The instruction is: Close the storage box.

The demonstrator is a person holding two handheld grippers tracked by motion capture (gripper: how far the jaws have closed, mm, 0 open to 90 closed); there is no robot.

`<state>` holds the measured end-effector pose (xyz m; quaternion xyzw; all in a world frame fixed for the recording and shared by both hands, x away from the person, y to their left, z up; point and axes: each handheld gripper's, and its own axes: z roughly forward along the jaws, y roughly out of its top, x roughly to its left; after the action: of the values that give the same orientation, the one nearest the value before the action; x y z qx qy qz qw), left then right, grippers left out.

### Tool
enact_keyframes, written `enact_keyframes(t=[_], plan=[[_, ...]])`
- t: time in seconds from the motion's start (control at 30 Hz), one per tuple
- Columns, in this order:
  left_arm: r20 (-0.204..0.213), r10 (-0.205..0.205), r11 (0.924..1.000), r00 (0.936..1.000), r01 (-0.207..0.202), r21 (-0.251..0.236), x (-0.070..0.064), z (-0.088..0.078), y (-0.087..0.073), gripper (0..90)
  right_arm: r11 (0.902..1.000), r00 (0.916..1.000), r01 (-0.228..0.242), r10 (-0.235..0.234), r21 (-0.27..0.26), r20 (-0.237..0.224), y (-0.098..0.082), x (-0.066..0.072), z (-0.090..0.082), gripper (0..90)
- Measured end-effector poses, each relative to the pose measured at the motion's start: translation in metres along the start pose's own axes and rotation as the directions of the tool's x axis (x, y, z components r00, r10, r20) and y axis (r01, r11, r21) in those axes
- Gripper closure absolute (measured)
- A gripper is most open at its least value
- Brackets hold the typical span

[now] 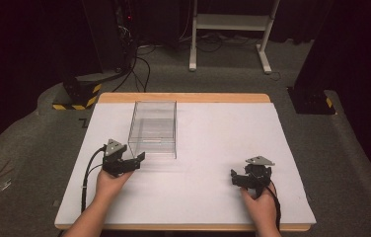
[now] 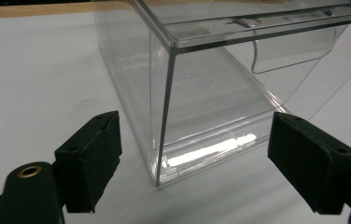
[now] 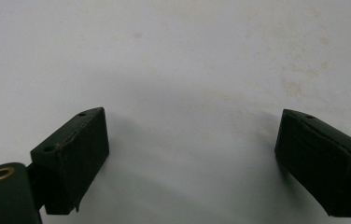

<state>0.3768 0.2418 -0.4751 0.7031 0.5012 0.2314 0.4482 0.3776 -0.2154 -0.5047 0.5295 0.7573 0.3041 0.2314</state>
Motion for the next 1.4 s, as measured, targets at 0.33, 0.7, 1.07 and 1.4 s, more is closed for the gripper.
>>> enact_keyframes(t=[0.33, 0.7, 1.07, 1.4], plan=[[0.016, -0.019, 0.9998, 0.9997, 0.019, 0.000, 0.007, -0.019, -0.015, 19.6, 1.0000, 1.0000, 0.000, 0.000, 0.000, 0.000, 0.000, 0.000, 0.000, 9.6], [-0.023, -0.001, 0.9979, 0.9997, 0.003, 0.064, 0.029, -0.054, -0.045, 20.0, 1.0000, 1.0000, -0.001, 0.001, 0.000, 0.001, 0.000, 0.000, 0.000, 9.7], [-0.123, -0.012, 0.9931, 0.9924, 0.027, 0.114, 0.052, -0.077, -0.069, 20.3, 1.0000, 1.0000, 0.000, 0.000, 0.000, 0.001, 0.000, 0.000, 0.000, 9.8], [-0.149, 0.070, 0.9755, 0.9863, -0.037, 0.217, 0.042, -0.065, -0.070, 19.1, 1.0000, 1.0000, 0.000, 0.000, 0.000, 0.001, 0.000, 0.001, 0.000, 9.9]])
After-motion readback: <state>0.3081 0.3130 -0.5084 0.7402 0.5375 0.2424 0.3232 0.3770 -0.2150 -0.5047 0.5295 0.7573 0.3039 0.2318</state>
